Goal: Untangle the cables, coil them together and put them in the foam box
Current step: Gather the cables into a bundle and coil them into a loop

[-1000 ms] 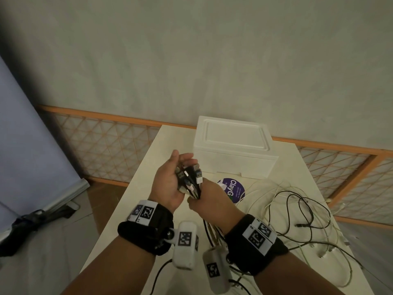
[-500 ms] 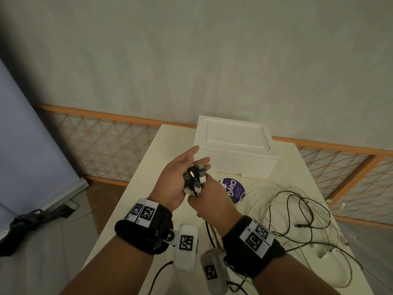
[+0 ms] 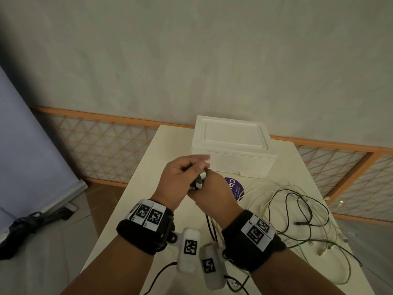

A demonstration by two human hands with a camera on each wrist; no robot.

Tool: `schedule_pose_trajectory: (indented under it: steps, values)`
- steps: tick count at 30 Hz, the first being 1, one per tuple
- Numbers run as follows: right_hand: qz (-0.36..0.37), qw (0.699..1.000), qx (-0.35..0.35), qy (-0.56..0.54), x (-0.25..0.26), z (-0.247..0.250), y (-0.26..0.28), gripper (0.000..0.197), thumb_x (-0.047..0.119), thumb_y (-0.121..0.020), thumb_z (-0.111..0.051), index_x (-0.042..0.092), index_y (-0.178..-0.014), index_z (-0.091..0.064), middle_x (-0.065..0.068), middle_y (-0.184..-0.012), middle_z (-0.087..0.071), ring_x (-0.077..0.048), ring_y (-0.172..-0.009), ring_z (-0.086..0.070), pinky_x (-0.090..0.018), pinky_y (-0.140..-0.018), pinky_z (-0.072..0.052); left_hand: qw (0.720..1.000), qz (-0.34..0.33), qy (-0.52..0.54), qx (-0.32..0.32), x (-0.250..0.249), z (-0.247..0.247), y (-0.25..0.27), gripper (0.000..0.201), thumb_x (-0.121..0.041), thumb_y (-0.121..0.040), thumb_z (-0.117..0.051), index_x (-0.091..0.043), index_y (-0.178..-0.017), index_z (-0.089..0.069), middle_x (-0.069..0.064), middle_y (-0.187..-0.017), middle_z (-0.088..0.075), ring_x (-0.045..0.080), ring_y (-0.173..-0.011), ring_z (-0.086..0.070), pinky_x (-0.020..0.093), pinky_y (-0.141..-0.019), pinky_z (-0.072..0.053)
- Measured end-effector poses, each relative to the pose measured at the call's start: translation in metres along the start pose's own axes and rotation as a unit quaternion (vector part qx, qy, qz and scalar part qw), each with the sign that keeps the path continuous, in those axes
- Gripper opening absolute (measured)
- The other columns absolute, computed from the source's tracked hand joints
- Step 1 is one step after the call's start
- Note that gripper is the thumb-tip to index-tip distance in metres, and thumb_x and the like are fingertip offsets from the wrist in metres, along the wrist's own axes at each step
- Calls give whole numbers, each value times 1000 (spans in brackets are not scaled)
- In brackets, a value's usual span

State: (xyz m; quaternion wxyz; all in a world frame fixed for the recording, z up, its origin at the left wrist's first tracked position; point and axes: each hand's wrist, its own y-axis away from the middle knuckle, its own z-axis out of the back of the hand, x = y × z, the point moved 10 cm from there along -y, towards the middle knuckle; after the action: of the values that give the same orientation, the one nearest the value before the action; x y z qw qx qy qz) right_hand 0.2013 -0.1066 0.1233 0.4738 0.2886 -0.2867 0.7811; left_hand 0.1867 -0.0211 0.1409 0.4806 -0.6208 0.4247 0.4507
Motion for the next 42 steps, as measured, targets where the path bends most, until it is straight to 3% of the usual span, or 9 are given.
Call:
schedule_pose_trajectory:
  steps: [6, 11, 16, 23, 27, 29, 32, 36, 42]
  values:
    - [-39, 995, 2, -94, -9, -5, 3, 13, 7, -78, -62, 18, -80, -54, 9, -61, -55, -2, -54, -55, -17, -48, -37, 992, -47, -117, 6, -1, -8, 1, 23, -20, -96, -55, -6, -79, -63, 12, -85, -68, 24, -91, -69, 28, -72, -54]
    - [-65, 988, 3, -142, -14, -5, 5, 27, 8, -74, -73, 26, -79, -54, 13, -69, -61, 7, -60, -59, -8, -51, -43, 998, -23, -45, 42, 9, -9, 2, 42, -43, -94, -41, -15, -75, -65, -5, -87, -69, 17, -103, -66, 25, -89, -52]
    - [-58, 991, 2, -125, -15, -5, 1, 29, 12, -70, -76, 13, -93, -60, 4, -78, -67, -7, -72, -65, -22, -61, -51, 994, -1, 40, 101, 12, -15, 2, 27, -24, -95, -43, -24, -87, -68, 0, -92, -65, 27, -110, -59, 32, -94, -48]
    - [-51, 992, -3, -112, -16, -6, -2, 21, 7, -71, -73, 14, -84, -58, -3, -75, -67, -15, -72, -66, -37, -66, -57, 988, -14, -106, 110, 5, -21, 3, 29, -3, -99, -42, -17, -94, -67, -10, -92, -66, 4, -94, -60, 15, -82, -46]
    - [-51, 992, 16, -112, -17, -10, 1, 23, 9, -75, -71, 23, -77, -53, 0, -75, -64, -11, -70, -63, -21, -57, -50, 975, -14, -189, 113, 9, -21, 0, 26, -18, -101, -42, -20, -85, -63, 1, -93, -66, 12, -91, -62, 24, -82, -49]
    - [-35, 994, 28, -99, -14, -16, 1, 18, 12, -77, -70, 16, -92, -59, 5, -79, -64, -3, -72, -61, -9, -53, -43, 969, -7, -231, 90, 11, -19, -3, 28, -26, -100, -46, -10, -81, -57, 12, -84, -63, 9, -73, -59, 20, -68, -48]
    - [9, 998, 44, -35, -7, -23, -1, 15, 12, -82, -62, 11, -97, -59, 17, -71, -52, 4, -64, -52, -5, -52, -39, 963, -37, -259, 68, 7, -17, -5, 32, -38, -90, -61, -14, -71, -51, 4, -65, -52, 4, -57, -48, 18, -58, -42]
    - [7, 998, 48, -34, -7, -17, -5, 17, 11, -81, -65, 18, -87, -52, 17, -69, -47, 5, -59, -48, -3, -51, -38, 966, -70, -213, 127, 6, -23, -1, 34, -45, -64, -74, -23, -78, -52, -7, -77, -55, 6, -74, -51, 21, -71, -44]
    - [-21, 980, 100, -168, -4, -20, -1, 45, 2, -60, -82, 13, -96, -58, 14, -75, -62, 7, -63, -59, -7, -53, -40, 982, -35, -142, 115, 11, -7, -2, 16, -14, -74, -66, -28, -79, -59, 7, -95, -64, 29, -97, -60, 34, -80, -52]
